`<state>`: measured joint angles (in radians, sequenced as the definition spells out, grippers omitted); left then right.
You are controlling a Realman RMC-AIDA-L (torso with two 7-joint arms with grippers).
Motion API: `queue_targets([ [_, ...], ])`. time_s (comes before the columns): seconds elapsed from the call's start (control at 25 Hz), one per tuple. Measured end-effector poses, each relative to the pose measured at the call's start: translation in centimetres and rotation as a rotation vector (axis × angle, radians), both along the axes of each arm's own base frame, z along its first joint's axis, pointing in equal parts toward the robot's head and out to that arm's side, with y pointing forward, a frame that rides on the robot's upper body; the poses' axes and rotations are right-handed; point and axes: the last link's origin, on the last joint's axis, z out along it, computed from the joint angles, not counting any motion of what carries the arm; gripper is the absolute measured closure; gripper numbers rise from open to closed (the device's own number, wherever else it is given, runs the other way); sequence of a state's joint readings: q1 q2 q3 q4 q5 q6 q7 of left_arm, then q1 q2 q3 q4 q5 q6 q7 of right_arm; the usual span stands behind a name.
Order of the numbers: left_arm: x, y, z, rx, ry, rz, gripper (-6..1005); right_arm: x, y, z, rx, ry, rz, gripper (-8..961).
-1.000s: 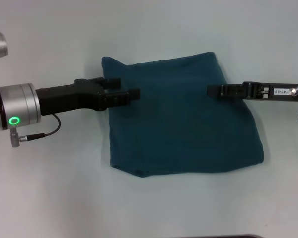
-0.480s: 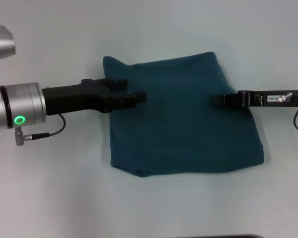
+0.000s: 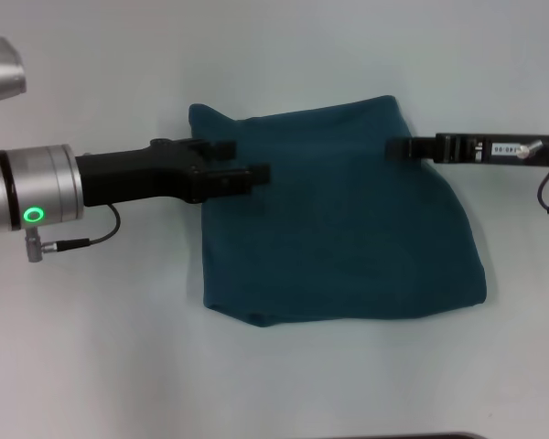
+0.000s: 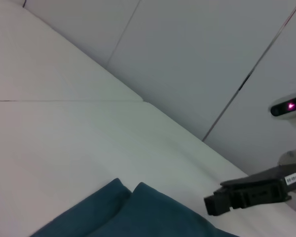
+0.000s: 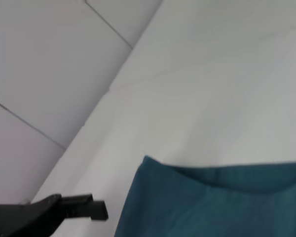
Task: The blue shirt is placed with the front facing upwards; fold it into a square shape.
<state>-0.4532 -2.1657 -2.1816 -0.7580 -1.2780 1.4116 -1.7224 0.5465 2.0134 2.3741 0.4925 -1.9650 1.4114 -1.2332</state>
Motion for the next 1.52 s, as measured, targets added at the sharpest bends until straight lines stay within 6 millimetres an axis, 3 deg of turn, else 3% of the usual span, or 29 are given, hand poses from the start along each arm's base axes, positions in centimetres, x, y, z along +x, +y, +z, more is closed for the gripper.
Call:
queue_targets([
  [0.28,0.2,0.1,-0.1,-0.003,0.002,-0.005,190,-0.6,1.5,-1.1,0.009,-0.084,0.014,922],
  [0.76,0.0,0.1,-0.3,-0.005,0.008,0.0,190,0.2,2.0,-3.5,0.007,-0.22,-0.002,923],
  [1.16,0.7,-1.0,0.0,-0.057,-0.03,-0.054,189,-2.2,1.9,-2.3,0.029,-0.111,0.125,922],
  [1.52,0.0,-1.4,-3.9,-0.107,0.006,-0.023,189,-3.0,2.1,-1.3,0.046,-0.071,0.155,923],
])
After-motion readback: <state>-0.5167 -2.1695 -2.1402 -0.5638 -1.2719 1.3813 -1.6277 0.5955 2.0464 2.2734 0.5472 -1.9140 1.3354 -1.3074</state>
